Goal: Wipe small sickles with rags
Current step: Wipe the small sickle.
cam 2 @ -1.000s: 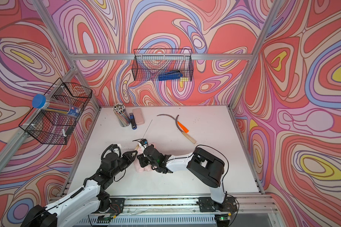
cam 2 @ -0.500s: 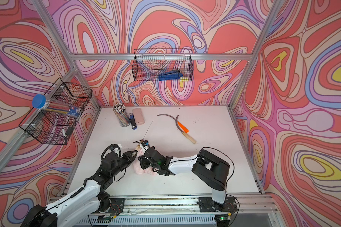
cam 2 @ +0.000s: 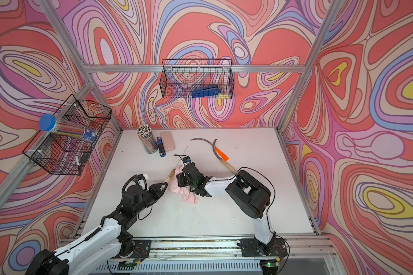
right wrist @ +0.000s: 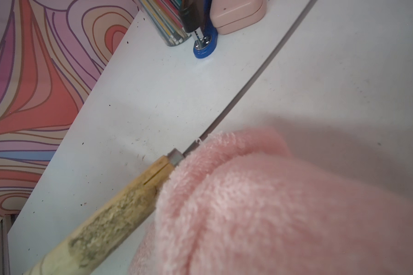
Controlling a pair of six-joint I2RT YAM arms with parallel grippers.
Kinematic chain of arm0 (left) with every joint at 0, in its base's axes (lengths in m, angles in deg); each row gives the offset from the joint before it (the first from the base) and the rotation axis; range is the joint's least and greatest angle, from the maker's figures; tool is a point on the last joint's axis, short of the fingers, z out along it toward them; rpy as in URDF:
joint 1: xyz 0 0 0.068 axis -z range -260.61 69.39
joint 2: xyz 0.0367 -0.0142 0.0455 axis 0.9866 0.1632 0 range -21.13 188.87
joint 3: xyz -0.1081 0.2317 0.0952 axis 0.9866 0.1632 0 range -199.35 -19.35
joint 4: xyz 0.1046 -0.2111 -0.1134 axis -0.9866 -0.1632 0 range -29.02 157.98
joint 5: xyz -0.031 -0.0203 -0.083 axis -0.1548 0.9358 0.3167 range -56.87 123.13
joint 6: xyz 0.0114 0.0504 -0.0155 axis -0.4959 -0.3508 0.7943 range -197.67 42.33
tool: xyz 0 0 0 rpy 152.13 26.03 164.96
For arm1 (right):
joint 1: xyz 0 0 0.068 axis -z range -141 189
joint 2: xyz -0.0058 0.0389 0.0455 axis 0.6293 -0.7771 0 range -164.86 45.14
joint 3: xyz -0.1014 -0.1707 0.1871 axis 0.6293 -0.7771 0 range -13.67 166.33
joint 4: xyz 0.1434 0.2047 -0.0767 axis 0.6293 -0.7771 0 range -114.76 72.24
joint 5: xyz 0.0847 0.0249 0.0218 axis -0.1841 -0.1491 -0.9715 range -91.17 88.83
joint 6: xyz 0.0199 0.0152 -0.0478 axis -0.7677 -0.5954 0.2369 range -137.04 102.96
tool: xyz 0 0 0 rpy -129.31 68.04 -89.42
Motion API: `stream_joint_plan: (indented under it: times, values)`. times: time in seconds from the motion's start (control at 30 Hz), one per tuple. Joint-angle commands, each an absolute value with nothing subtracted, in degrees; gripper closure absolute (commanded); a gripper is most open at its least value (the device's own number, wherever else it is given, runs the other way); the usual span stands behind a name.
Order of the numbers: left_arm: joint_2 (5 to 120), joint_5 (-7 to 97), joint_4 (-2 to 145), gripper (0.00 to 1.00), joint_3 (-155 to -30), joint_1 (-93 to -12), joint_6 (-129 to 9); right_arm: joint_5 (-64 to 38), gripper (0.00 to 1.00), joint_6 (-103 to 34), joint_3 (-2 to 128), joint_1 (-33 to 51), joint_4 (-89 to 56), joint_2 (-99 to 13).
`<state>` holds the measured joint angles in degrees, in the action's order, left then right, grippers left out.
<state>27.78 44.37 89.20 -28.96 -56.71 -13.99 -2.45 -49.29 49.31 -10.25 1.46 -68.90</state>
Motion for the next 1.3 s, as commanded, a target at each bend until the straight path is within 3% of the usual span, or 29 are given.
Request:
stream_joint_plan:
  times: [0.0,0.43,1.27]
  values:
    - [28.65,46.46,92.8,1.0,-30.47,-56.71,-13.8,-3.77,1.0,-47.76,52.89,-10.35,0.92,-70.43]
    - [29.64,47.48,92.97,1.0,-31.37,-56.75,-14.35,-10.07,1.0,-47.08,59.1,-11.1,0.96,-73.02]
    - [32.67,48.6,94.72,1.0,-32.02,-56.73,-14.3,-7.13,1.0,-41.57,57.27,-17.12,-0.51,-68.22]
